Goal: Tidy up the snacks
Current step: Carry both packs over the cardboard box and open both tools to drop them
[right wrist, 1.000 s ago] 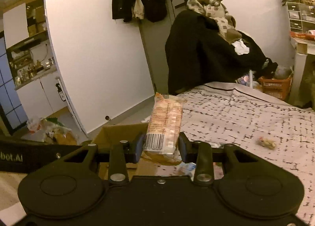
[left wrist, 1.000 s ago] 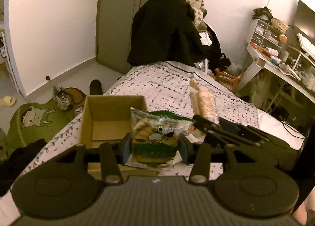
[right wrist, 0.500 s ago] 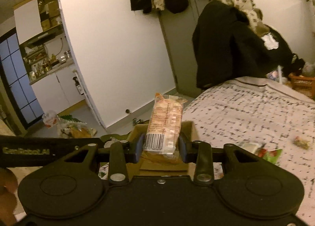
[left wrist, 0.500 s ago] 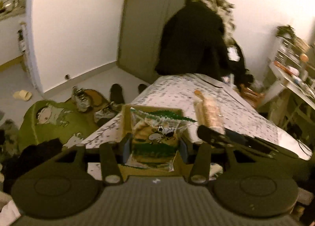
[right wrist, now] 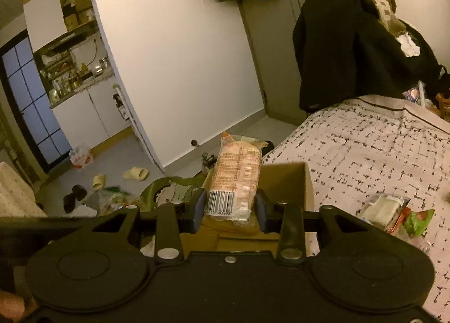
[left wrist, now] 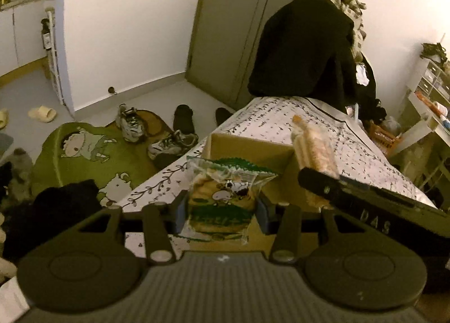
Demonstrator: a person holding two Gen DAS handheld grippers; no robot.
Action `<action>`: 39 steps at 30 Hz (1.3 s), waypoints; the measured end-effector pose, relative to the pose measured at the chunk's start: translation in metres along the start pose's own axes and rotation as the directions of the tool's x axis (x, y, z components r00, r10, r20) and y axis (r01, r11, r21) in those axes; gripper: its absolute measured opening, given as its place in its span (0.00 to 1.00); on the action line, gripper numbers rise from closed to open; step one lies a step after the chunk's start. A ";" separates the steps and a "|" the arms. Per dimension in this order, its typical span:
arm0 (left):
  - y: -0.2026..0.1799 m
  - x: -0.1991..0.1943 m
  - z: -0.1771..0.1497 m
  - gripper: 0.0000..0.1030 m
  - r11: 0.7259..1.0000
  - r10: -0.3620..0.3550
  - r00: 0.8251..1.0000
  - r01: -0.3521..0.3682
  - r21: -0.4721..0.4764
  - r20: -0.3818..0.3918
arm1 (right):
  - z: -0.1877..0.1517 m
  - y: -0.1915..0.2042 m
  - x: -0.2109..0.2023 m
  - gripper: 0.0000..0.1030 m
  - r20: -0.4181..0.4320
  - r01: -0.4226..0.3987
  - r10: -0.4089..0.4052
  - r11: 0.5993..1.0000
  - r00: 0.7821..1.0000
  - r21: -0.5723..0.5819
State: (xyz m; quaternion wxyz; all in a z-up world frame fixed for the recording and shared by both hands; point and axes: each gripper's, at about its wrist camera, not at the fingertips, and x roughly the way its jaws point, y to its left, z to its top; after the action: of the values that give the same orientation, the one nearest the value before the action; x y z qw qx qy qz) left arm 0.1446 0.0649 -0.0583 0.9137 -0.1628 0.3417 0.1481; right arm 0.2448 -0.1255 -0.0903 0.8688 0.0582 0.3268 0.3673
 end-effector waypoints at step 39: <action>-0.006 0.006 0.000 0.83 0.995 0.086 0.996 -0.086 -0.041 -0.011 | -0.019 -0.044 -0.007 0.62 -0.066 -0.036 0.038 0.999 0.997 0.035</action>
State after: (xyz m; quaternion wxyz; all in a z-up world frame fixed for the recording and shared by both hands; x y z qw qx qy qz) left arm 0.1516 0.0603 -0.0614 0.9013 -0.1676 0.3493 0.1936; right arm 0.2561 -0.1645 -0.1161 0.8494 0.0666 0.3604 0.3797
